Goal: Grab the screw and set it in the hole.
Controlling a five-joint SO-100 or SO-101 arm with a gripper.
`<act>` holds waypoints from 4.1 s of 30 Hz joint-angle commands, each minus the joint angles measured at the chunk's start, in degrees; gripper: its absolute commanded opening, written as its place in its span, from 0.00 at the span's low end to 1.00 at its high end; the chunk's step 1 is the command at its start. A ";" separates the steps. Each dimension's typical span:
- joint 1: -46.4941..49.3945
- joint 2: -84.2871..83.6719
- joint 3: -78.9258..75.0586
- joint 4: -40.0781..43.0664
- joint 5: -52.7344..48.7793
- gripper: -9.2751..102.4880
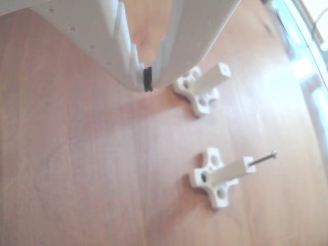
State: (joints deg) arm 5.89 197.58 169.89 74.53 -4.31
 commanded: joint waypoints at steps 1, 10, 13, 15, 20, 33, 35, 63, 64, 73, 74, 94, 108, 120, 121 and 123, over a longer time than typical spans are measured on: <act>0.00 1.05 1.85 1.23 0.00 0.04; -0.09 1.05 1.85 1.23 -0.18 0.04; -0.09 1.05 1.85 1.23 -0.18 0.04; -0.09 1.05 1.85 1.23 -0.18 0.04; 0.62 0.53 1.85 0.88 -0.09 0.04; 1.14 -16.52 -13.45 -1.76 -0.26 0.04; 1.05 -20.39 -17.84 -1.05 0.18 0.04; -0.35 -68.99 -59.06 5.98 5.98 0.04; -0.26 -70.84 -60.12 5.98 5.98 0.05; 0.70 -82.27 -69.08 4.75 6.06 0.05; 0.88 -83.14 -69.70 4.39 6.06 0.05; 2.64 -94.75 -77.43 2.72 5.80 0.09; 2.55 -99.76 -82.53 4.92 5.71 0.14; 2.37 -103.01 -84.02 5.89 5.80 0.20; 2.37 -103.36 -84.20 5.80 5.80 0.21; 2.37 -104.06 -84.55 5.80 5.71 0.21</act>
State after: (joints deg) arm 8.44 92.64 91.05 80.33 1.58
